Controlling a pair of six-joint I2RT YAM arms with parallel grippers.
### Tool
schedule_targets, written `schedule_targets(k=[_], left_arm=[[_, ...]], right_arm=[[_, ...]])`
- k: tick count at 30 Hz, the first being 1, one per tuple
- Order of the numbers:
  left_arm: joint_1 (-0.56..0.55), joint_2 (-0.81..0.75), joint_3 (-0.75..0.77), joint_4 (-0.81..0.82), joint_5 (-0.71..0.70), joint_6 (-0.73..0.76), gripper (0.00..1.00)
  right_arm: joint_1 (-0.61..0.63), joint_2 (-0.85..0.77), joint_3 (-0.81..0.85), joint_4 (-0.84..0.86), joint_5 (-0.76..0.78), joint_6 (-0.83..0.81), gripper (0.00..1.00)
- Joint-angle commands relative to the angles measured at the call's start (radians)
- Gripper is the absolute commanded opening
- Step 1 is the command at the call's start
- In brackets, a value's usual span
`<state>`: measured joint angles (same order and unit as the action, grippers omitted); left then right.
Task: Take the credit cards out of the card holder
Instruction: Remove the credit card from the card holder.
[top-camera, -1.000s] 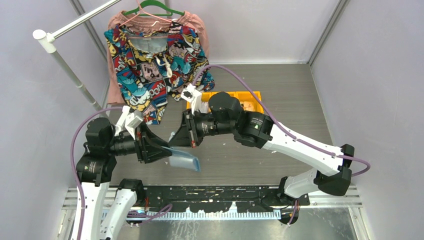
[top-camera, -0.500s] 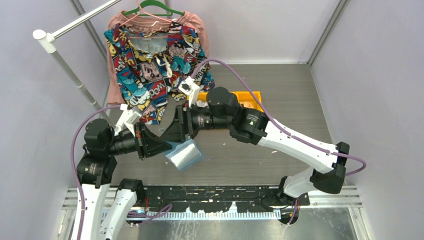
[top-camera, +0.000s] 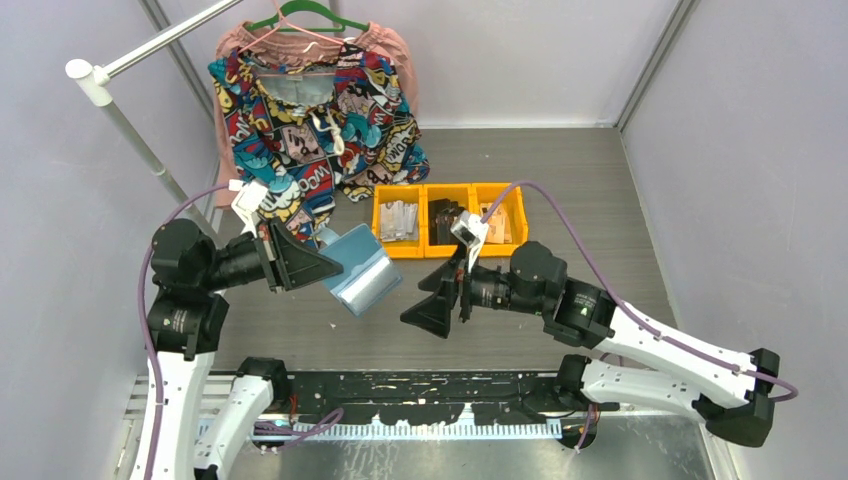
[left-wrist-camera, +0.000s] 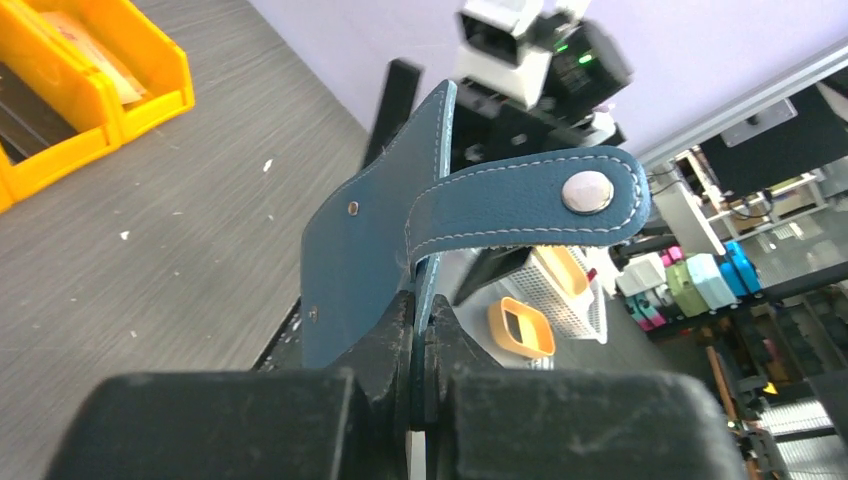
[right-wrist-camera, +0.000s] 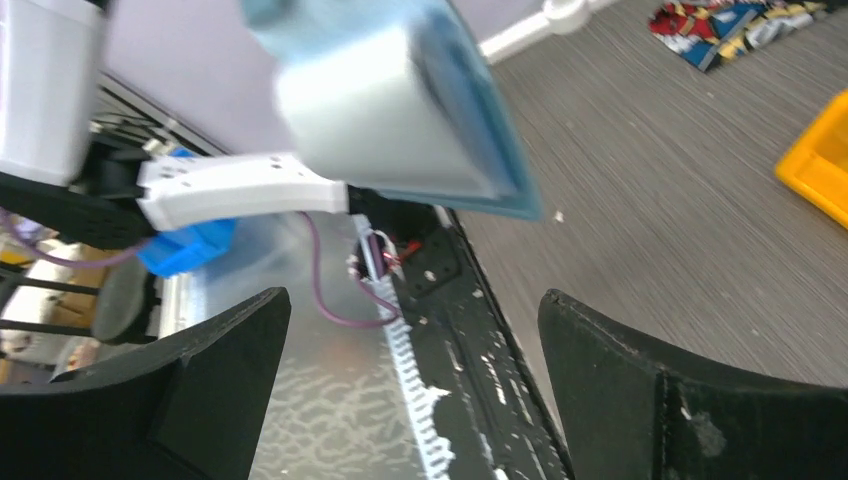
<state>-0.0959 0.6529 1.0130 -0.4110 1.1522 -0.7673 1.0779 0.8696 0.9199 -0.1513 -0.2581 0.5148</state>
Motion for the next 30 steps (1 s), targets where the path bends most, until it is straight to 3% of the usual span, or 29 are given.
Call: schedule_targets(k=[1,9,30], left_arm=[[0.002,-0.002,0.039,0.155,0.072,-0.191,0.00],[0.002,0.001,0.044,0.184,0.109,-0.263,0.00],[0.002,-0.013,0.023,0.187,0.145,-0.251,0.00]], right_arm=[[0.002,-0.053,-0.091,0.107,0.054,-0.098,1.00],[0.002,0.049,-0.069,0.198,0.031,-0.147,0.99],[-0.024,0.208,0.085,0.339,-0.157,-0.102,0.88]])
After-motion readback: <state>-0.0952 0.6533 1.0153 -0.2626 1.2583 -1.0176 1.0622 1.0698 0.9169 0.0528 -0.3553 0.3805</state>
